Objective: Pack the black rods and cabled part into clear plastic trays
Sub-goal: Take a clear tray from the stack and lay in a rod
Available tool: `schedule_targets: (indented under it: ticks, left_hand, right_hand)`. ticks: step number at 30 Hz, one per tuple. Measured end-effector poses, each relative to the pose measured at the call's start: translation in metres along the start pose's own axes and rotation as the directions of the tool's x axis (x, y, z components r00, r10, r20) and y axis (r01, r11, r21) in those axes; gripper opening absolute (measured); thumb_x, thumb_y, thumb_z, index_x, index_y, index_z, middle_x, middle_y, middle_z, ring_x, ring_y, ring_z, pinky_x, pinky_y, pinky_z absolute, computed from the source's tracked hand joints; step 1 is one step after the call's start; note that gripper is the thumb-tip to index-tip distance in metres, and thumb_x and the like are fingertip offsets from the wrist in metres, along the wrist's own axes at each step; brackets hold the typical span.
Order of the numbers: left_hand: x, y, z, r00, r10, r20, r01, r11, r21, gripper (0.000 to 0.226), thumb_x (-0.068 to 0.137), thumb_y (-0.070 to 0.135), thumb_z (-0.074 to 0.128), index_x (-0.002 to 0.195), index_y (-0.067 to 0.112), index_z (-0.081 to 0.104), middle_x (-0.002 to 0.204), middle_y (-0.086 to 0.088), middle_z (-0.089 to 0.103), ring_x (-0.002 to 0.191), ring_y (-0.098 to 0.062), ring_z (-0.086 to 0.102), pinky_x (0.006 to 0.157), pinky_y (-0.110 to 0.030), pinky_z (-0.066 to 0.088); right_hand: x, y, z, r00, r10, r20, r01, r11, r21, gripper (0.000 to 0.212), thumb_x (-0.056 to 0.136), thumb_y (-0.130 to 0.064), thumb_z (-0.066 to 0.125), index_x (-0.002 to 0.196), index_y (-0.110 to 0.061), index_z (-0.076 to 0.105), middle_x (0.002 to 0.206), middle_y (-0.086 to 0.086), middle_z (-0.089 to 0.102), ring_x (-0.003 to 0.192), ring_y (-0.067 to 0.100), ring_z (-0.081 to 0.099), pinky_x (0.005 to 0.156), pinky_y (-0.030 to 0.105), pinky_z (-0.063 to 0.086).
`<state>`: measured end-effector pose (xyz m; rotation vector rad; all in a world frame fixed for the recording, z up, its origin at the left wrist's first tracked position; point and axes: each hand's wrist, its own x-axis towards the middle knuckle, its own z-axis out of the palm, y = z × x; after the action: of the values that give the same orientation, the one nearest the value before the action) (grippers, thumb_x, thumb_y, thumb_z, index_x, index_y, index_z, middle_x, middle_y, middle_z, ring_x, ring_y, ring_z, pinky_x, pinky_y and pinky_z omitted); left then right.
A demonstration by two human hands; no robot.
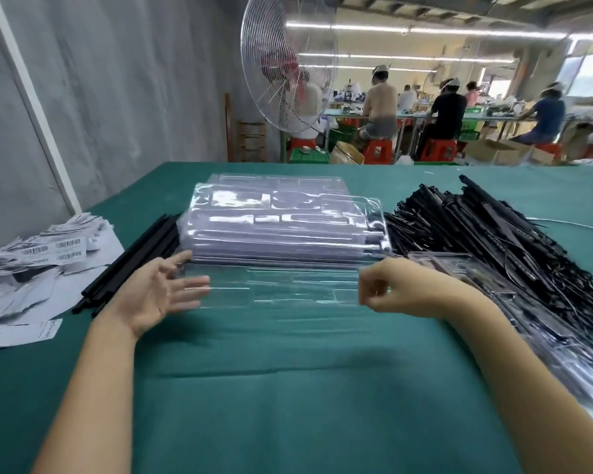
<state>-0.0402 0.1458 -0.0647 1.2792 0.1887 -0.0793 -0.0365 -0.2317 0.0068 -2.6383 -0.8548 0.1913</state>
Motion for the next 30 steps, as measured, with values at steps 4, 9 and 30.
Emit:
schedule_targets:
  ticks: [4,9,30]
  left_hand:
    - [-0.016,-0.001,-0.015,0.981,-0.146,0.13,0.135,0.987,0.086,0.024,0.087,0.03,0.049,0.103,0.017,0.06,0.111,-0.024,0.067,0.092,-0.04,0.065,0.061,-0.041,0.058]
    - [-0.012,-0.011,-0.004,0.99,-0.103,-0.097,0.13,0.933,0.335,0.04,0.082,0.047,0.057,0.078,0.007,0.056,0.088,-0.012,0.064,0.088,-0.033,0.063,0.084,-0.046,0.052]
    - [0.014,-0.029,0.018,0.968,0.16,-0.191,-0.129,0.978,0.166,0.015,0.094,0.007,0.051,0.079,0.003,0.054,0.063,-0.012,0.069,0.056,-0.026,0.069,0.057,-0.037,0.059]
  right_hand:
    - [-0.02,0.0,0.007,0.957,0.046,0.288,-0.062,0.997,0.046,0.018,0.072,-0.008,0.063,0.073,-0.026,0.063,0.072,-0.01,0.062,0.072,0.012,0.059,0.071,0.037,0.052]
    - [-0.02,-0.001,0.033,0.809,0.057,0.585,-0.105,0.993,0.048,0.015,0.077,-0.013,0.068,0.078,-0.027,0.064,0.064,-0.016,0.06,0.065,0.008,0.057,0.061,0.023,0.046]
    - [0.059,0.081,-0.011,0.835,0.542,-0.095,-0.419,0.738,0.529,0.012,0.088,-0.008,0.054,0.079,-0.006,0.06,0.066,0.01,0.064,0.05,0.019,0.061,0.043,0.022,0.047]
